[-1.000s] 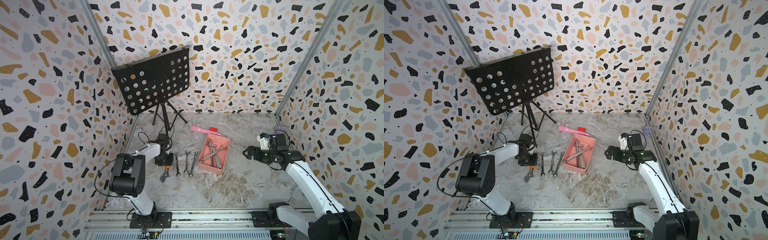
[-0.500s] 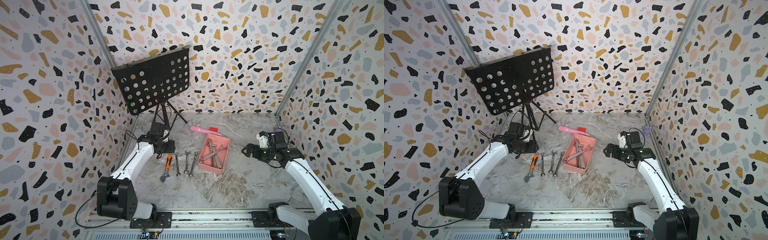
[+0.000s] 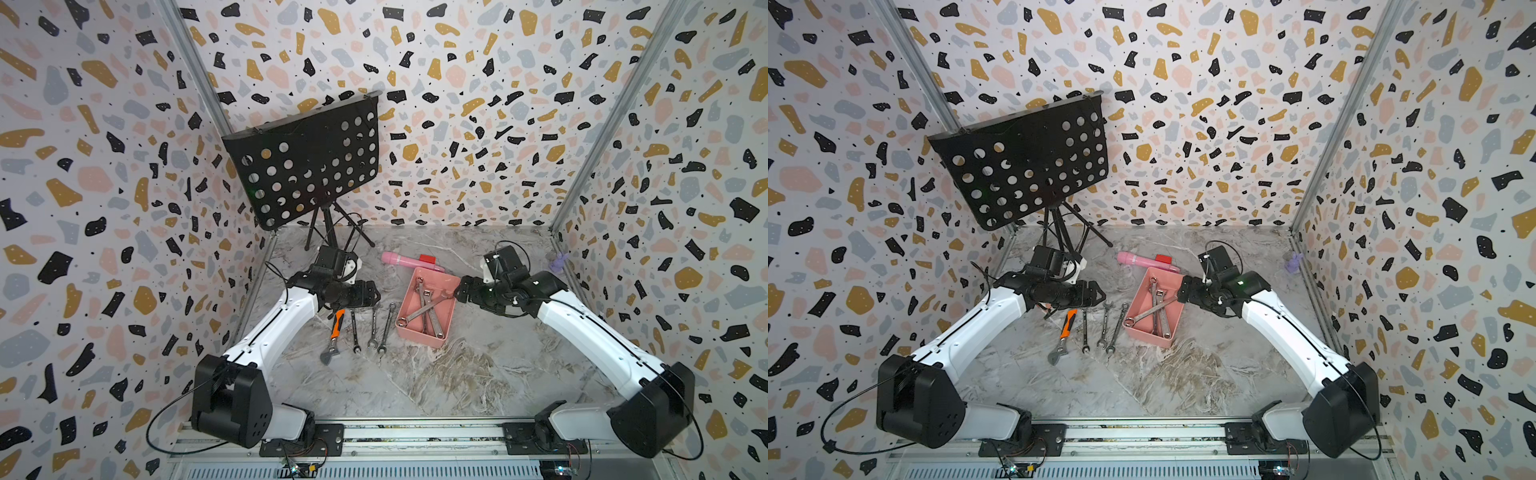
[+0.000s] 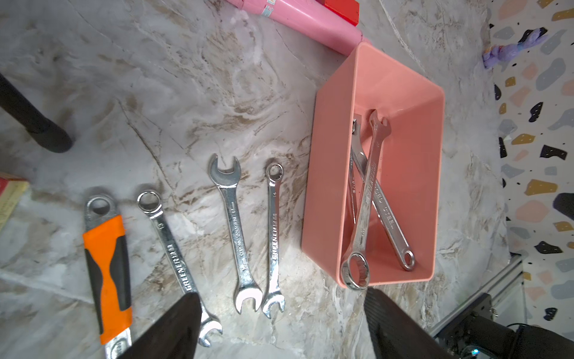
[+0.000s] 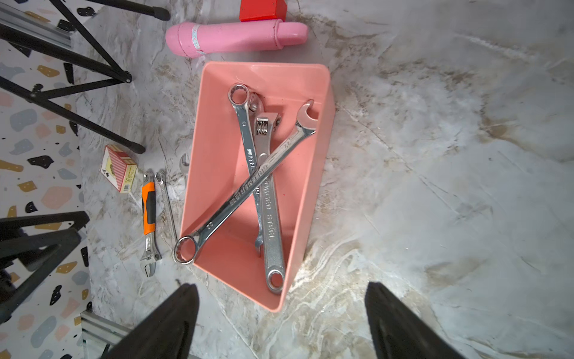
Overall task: Take out the wrench from the storage box
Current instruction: Pick up the wrench from the storage box.
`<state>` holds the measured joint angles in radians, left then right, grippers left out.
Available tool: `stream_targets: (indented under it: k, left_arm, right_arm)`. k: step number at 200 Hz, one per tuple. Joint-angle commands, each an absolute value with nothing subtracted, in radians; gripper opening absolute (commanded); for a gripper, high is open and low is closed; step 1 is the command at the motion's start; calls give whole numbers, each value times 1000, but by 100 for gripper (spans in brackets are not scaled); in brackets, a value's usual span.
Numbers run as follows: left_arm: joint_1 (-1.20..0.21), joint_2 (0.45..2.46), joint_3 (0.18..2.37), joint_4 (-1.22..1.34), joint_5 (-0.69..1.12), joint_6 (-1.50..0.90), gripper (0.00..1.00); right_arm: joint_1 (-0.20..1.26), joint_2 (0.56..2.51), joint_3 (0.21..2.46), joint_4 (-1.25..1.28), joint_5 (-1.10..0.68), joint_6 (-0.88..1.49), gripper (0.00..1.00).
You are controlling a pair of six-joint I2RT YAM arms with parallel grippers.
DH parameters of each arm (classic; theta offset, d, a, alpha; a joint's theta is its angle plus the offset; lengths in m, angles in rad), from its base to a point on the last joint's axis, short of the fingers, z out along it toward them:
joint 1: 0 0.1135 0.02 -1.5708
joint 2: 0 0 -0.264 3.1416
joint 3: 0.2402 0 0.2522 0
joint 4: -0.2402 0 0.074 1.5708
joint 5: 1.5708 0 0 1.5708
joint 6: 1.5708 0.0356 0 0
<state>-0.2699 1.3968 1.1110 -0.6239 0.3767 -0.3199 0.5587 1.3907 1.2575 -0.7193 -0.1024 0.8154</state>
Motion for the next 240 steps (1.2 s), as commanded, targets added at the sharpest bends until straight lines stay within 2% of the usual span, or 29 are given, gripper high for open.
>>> stream_targets:
  k: [1,29,86,160,240]
  left_arm:
    - [-272,1366,1098,-584,399,-325,92]
    - [-273,1350,1088,-583,375,-319,99]
    - [-273,1337,1064,-586,357,-316,100]
    - [-273,1344,1048,-587,361,-306,100]
    - [-273,1358,1032,-590,358,-288,100]
  right_arm:
    - [626,1479,1360,-782,-21,960,88]
    - [676,1620,1448,-802,-27,1075,87]
    - [703,1815,1522,-795,-41,1251,81]
    - [703,1975,1643,-785,-56,1301,64]
    - [708,2065,1647,-762,-149,1364,46]
